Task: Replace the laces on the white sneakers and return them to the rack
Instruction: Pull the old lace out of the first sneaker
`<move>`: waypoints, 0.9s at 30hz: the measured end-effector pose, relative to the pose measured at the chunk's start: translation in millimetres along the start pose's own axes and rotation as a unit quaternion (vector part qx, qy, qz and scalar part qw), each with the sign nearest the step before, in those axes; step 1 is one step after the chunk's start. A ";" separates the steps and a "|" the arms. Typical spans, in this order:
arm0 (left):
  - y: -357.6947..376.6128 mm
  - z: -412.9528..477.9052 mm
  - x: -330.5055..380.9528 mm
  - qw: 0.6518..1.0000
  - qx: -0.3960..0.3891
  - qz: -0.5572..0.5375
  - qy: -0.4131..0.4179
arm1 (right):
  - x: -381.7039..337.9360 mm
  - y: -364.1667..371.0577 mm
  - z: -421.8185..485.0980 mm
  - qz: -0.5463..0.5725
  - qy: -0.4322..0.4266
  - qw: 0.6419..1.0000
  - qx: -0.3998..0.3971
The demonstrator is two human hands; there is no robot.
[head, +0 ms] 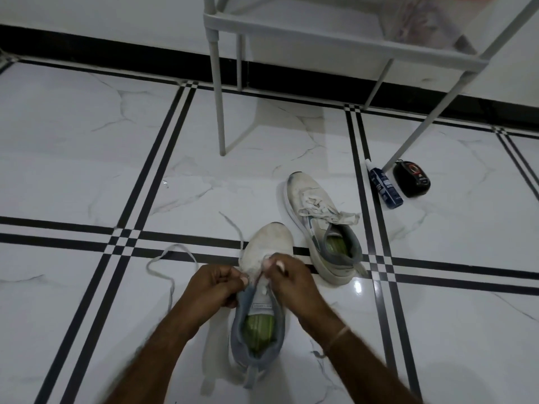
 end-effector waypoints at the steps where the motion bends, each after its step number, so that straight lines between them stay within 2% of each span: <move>1: -1.3 -0.2 1.0 1.000 0.002 0.003 0.002 | -2.9 -7.8 1.7 0.198 0.068 0.978 0.026; 2: -1.2 0.4 2.0 1.000 0.003 0.008 0.003 | -1.0 -17.8 2.4 0.364 0.123 0.922 0.048; 3: -2.9 0.0 1.1 1.000 0.006 0.010 0.001 | -1.4 -23.9 1.5 0.436 0.139 0.887 0.057; 4: -2.9 0.0 0.8 1.000 0.005 0.009 0.000 | -2.5 -29.3 -0.1 0.411 0.123 0.901 0.060; 5: -2.3 -0.3 0.2 1.000 0.003 0.008 -0.002 | -3.7 -32.1 -2.3 0.298 0.076 0.950 0.050; 6: -1.5 -0.6 0.2 1.000 -0.001 0.008 -0.003 | -4.9 -28.5 -3.4 0.111 0.012 0.993 0.033; 7: 0.3 -0.1 0.5 1.000 -0.005 0.008 -0.003 | 1.3 -19.1 -5.1 -0.082 -0.041 0.996 0.002; 8: 1.0 -0.3 0.5 1.000 -0.006 0.011 -0.004 | 7.5 -6.6 -5.2 -0.225 -0.079 0.971 -0.027; 9: 1.3 -0.2 0.7 1.000 -0.005 0.015 -0.004 | 11.2 1.2 -5.0 -0.274 -0.093 0.957 -0.032; 10: 1.6 -0.1 0.7 1.000 -0.003 0.016 -0.003 | 10.6 4.0 -4.1 -0.248 -0.097 0.964 -0.022; 11: 1.3 0.1 0.8 1.000 0.001 0.012 -0.001 | 9.1 0.7 -1.6 -0.117 -0.054 0.992 -0.009; 12: 0.5 0.1 1.2 1.000 0.004 0.007 0.001 | 5.9 -5.8 -2.2 0.064 0.018 0.998 -0.001; 13: -0.7 0.0 1.3 1.000 0.005 0.006 0.001 | 4.7 -11.0 -4.7 0.242 0.074 0.968 0.005; 14: -1.9 -0.5 1.1 1.000 0.006 0.006 0.000 | 2.8 -14.8 -6.9 0.350 0.109 0.930 0.006; 15: -2.1 -1.2 0.9 1.000 0.005 0.007 -0.001 | 1.0 -17.6 -8.3 0.382 0.111 0.917 0.005; 16: -1.9 -1.6 1.2 1.000 0.005 0.007 -0.002 | -1.2 -20.4 -9.4 0.333 0.090 0.939 0.008; 17: -2.5 -2.3 1.0 1.000 0.006 0.006 -0.002 | -1.0 -19.6 -8.8 0.204 0.041 0.978 0.009; 18: 0.3 -1.5 1.8 1.000 0.003 0.007 -0.002 | -1.6 -17.4 -8.8 0.035 -0.015 0.999 -0.009; 19: 0.2 -2.0 1.9 1.000 0.003 0.010 -0.003 | 2.4 -9.3 -7.1 -0.122 -0.053 0.991 -0.019; 20: 1.6 -2.4 2.5 1.000 0.000 0.015 -0.003 | 6.3 -3.1 -5.2 -0.218 -0.081 0.972 -0.023; 21: 2.6 -2.8 2.6 1.000 -0.003 0.017 -0.003 | 7.9 2.0 -4.1 -0.243 -0.095 0.965 -0.022; 22: 2.9 -3.5 2.9 1.000 -0.003 0.016 -0.003 | 8.2 4.2 -3.0 -0.205 -0.082 0.975 -0.011; 23: 1.8 -4.3 3.1 1.000 -0.001 0.014 -0.003 | 6.6 1.2 -0.9 -0.066 -0.007 0.998 0.009; 24: 1.5 -4.6 3.2 1.000 0.002 0.014 -0.003 | 6.9 -6.5 0.6 0.120 0.085 0.988 0.037; 25: -0.5 -5.3 3.0 1.000 0.006 0.017 -0.003 | 5.6 -12.4 -1.0 0.314 0.159 0.934 0.057; 26: -1.3 -5.8 2.5 1.000 0.005 0.020 -0.005 | 6.2 -22.4 -4.2 0.416 0.193 0.885 0.081; 27: -2.5 -6.1 1.2 1.000 0.005 0.023 -0.009 | 4.8 -32.8 -5.6 0.430 0.203 0.874 0.097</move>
Point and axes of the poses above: each hand's wrist, its own z-axis towards the middle knuckle, its own y-axis out of the palm, x = y × z, the point moved 4 cm from there along z, towards the middle knuckle, and after that the axes turned 9 degrees about -z, right-handed, at the moved point
